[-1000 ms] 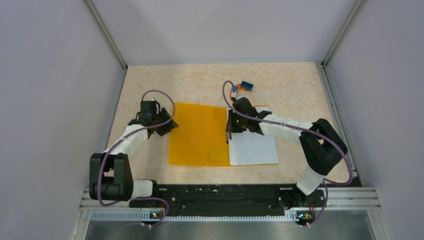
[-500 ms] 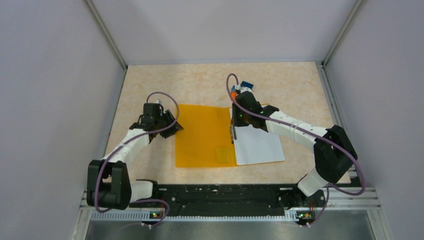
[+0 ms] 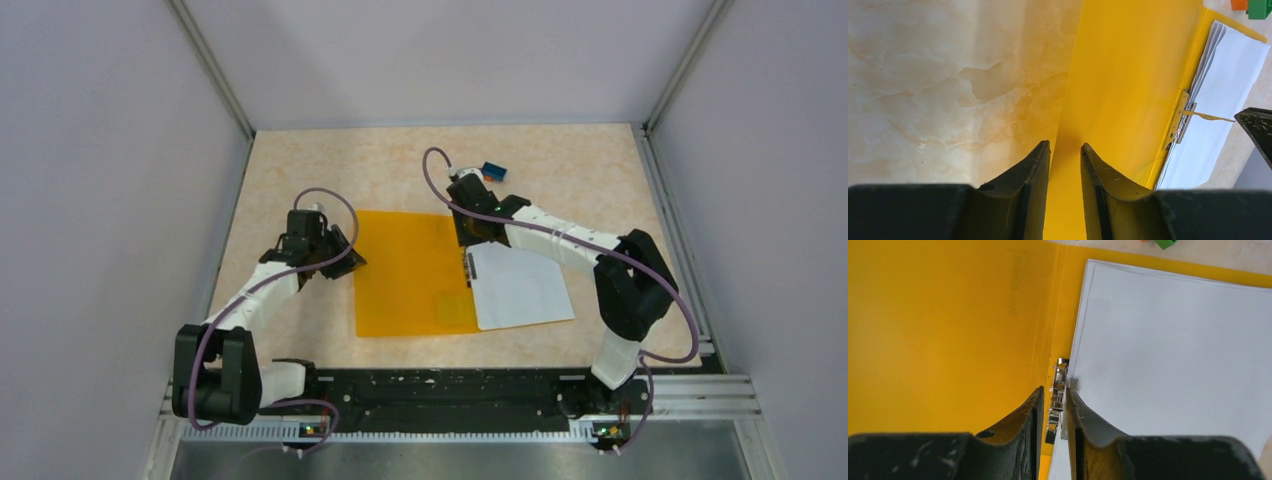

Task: Put the files into the folder

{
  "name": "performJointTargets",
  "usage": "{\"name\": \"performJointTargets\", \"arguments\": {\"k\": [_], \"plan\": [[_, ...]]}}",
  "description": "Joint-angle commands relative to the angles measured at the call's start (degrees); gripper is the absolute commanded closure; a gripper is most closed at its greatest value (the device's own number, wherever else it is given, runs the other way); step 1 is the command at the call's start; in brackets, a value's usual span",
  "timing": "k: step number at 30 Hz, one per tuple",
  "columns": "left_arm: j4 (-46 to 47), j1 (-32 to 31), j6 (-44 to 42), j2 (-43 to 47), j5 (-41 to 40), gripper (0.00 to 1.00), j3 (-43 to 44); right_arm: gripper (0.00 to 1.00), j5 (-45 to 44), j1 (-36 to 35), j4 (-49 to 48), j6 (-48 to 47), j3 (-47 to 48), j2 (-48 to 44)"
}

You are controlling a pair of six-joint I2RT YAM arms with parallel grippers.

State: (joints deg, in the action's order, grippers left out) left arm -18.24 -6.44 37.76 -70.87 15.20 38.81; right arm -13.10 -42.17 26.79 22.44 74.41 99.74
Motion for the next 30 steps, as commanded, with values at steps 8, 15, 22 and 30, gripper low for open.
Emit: {"name": "performJointTargets", "arguments": {"k": [8,15,22,30], "plan": [[1.2,-0.6,0.8,1.8,1.1,0.76,-0.3,0.81,-1.9,-1.7,3.6,-2.8,3.2,0.7],[0.6,-0.8,1.4,2.1,0.0,0.84,-0.1,0.83,-1.7,-2.2,4.1,-2.4,0.6,-0.7],[0.0,-1.2,1.9,1.6,-1.2,0.95,0.3,0.85,-0.8,-2.2,4.1,-1.6,-2.3,-2.7],[-0.9,-1.6,2.4,1.3,-2.3,1.00,0.8,0.87,-0.2,-2.4,4.0,-0.7,-4.6,-4.6]]}}
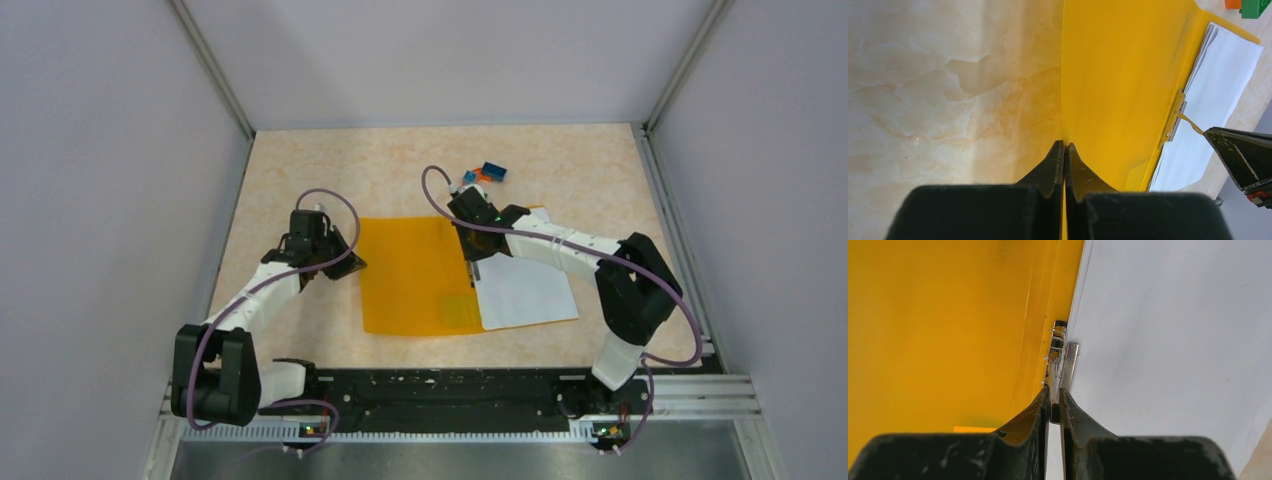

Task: Put the files into the folder

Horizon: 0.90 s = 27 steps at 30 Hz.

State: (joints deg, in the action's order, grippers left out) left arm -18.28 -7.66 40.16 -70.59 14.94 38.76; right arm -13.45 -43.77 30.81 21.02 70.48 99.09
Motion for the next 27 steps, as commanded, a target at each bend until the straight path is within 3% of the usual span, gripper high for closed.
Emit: {"name": "performJointTargets", "arguments": {"k": [1,27], "plan": [[-0.9,-0.3,0.0,1.0,-2.2,1.00,0.8,0.87,0.4,-0.9,-0.2,0.9,-1.0,-4.4],[-1.8,-0.8,0.1,0.6,-3.8,1.00,1.9,0.90,0.9,-2.1,0.9,0.6,-2.2,-5.9]]}}
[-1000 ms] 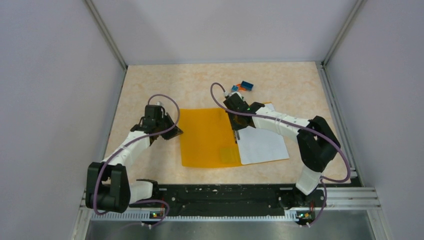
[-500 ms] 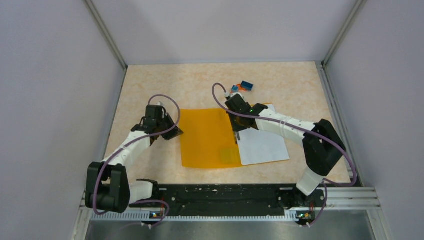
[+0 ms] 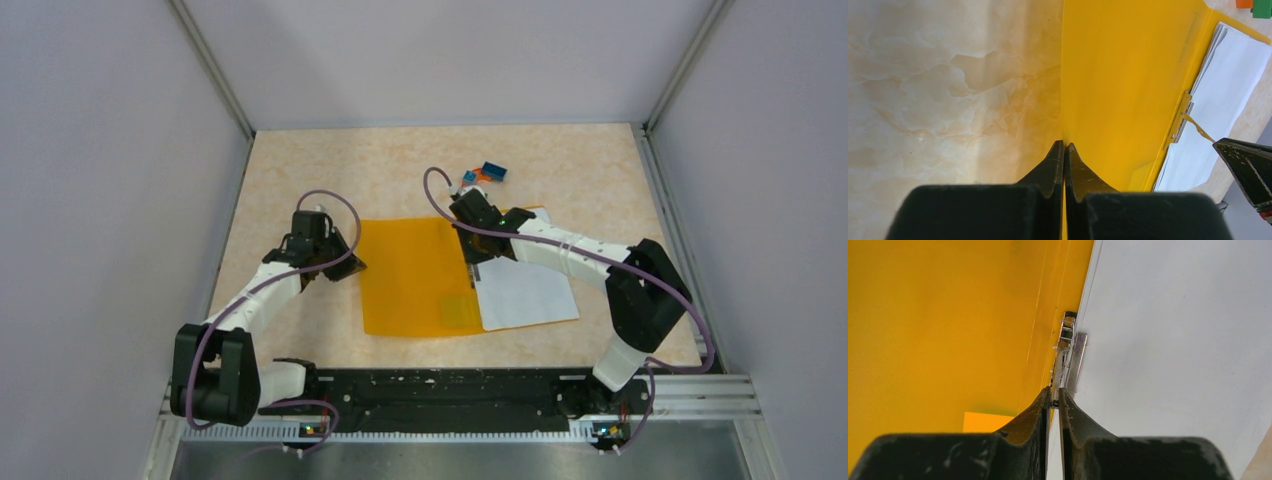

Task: Put the files into the folder

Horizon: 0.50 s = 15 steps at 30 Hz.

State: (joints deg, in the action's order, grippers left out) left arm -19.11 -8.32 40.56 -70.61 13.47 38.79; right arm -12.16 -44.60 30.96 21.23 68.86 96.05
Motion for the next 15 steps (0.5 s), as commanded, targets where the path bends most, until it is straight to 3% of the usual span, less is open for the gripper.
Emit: {"name": "performJointTargets", "arguments": {"k": [1,15], "plan": [[-1.0,-0.1,-0.3,0.5,-2.3,1.00,1.9,0.90,-0.4,-1.2,0.8,0.4,-0.8,-2.9],[-1.4,-0.1,0.0,0.1,-3.2,1.00,1.9,0.98,0.5,-2.0,0.7,1.5,-5.3,-3.7]]}}
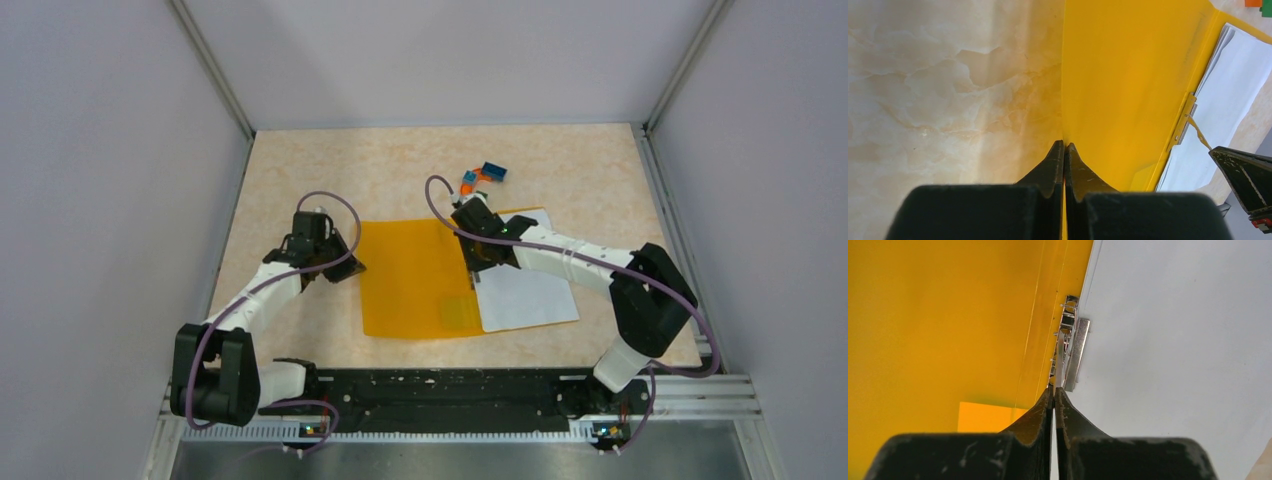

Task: Put the files into the folder

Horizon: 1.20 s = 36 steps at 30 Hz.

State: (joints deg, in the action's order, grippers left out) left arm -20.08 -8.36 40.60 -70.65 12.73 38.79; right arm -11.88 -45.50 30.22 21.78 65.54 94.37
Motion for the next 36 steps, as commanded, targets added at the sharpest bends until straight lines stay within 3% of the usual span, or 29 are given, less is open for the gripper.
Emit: {"name": "performJointTargets", "arguments": {"k": [1,36], "plan": [[-0.4,-0.1,0.0,0.2,-2.4,1.00,1.8,0.99,0.3,-1.2,1.3,1.0,-2.5,-2.0],[-0.7,-0.1,2.2,2.8,-3.5,1.00,-1.7,1.00,0.4,-1.7,-0.4,2.2,-12.0,2.4]]}}
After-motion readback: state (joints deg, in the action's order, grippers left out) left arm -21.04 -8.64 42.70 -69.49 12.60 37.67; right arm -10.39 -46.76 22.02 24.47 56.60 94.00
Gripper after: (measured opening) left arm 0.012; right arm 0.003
